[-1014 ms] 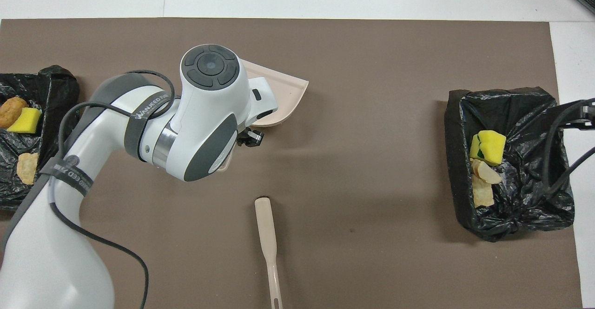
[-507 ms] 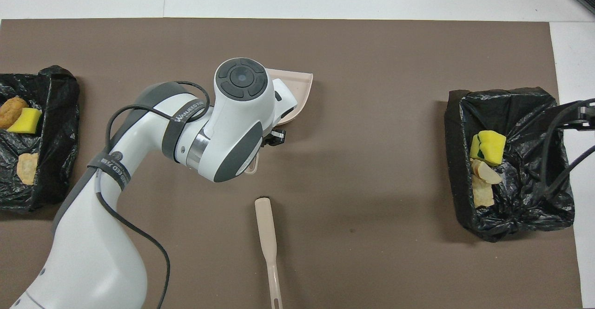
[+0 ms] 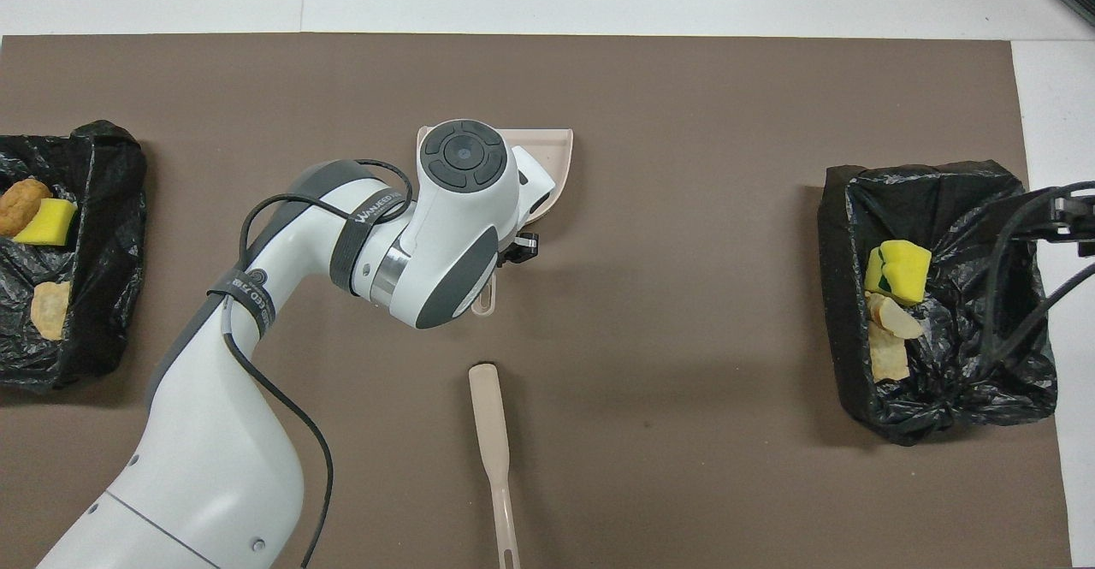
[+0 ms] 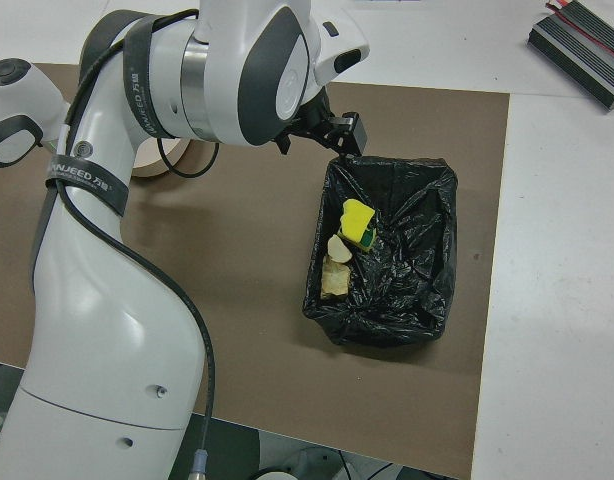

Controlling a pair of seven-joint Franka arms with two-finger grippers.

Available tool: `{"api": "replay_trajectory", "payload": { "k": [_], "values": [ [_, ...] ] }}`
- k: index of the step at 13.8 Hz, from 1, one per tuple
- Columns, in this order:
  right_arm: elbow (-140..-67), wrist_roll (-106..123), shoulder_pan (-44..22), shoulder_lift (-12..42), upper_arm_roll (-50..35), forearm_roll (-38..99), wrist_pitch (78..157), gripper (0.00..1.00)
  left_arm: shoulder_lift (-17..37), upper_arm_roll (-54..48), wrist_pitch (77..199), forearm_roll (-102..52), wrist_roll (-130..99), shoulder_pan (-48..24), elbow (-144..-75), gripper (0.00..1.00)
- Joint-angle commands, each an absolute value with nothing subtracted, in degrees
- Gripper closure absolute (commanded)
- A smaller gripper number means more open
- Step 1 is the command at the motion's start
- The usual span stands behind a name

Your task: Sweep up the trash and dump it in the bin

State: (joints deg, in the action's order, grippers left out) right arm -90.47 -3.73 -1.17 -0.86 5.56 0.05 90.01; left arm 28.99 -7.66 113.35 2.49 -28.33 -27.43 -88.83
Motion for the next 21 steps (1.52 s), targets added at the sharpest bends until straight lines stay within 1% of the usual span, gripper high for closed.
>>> {"api": "replay_trajectory", "payload": {
  "k": [1, 2, 3, 4, 6, 10, 14, 16, 18, 21],
  "values": [
    [-91.58, -3.52, -0.7, -1.76, 5.1, 0.79, 90.0, 0.0, 29.45, -6.77, 113.82, 0.36, -29.27, -27.86, -87.36, 0.59],
    [-91.58, -3.6, -0.7, -1.84, 5.01, 0.7, 90.17, 0.0, 29.18, -6.68, 113.91, -0.08, -29.35, -27.69, -87.62, 0.29],
    [-91.58, -3.78, -0.7, -1.76, 5.1, 0.7, 89.83, 0.0, 28.66, -6.68, 114.08, -0.09, -29.09, -27.77, -88.24, 0.14],
    [-91.58, -3.95, -0.7, -1.84, 5.1, 0.79, 89.82, 0.0, 27.78, -6.59, 113.91, -0.09, -28.66, -27.6, -88.33, 0.05],
    [-91.58, -3.96, -0.7, -1.85, 5.1, 0.79, 89.74, 0.0, 25.59, -6.16, 113.73, 0.0, -28.13, -27.34, -88.59, 0.0],
    [-91.58, -3.96, -0.7, -1.85, 5.1, 0.79, 89.56, 0.0, 18.21, -6.06, 109.35, -0.09, -19.97, -22.17, -90.26, 0.0],
    [-91.41, -3.87, -0.7, -1.76, 5.01, 0.62, 89.65, 0.0, 9.43, -6.24, 101.62, -0.26, -9.95, -15.49, -90.18, 0.0],
    [-91.32, -3.95, -0.62, -1.76, 5.1, 0.79, 89.74, 0.0, 6.34, -6.07, 98.72, -0.53, -8.35, -13.28, -90.09, 0.0],
    [-91.32, -3.87, -0.7, -1.67, 5.01, 1.23, 89.74, 0.0, 5.71, -5.63, 96.6, -1.83, -6.34, -10.21, -89.65, 0.0],
    [-91.23, -3.87, -0.62, -1.67, 5.01, 1.41, 89.91, 0.0, 2.56, -5.54, 95.45, -4.04, -0.36, -5.82, -89.74, 0.0]
  ]
}}
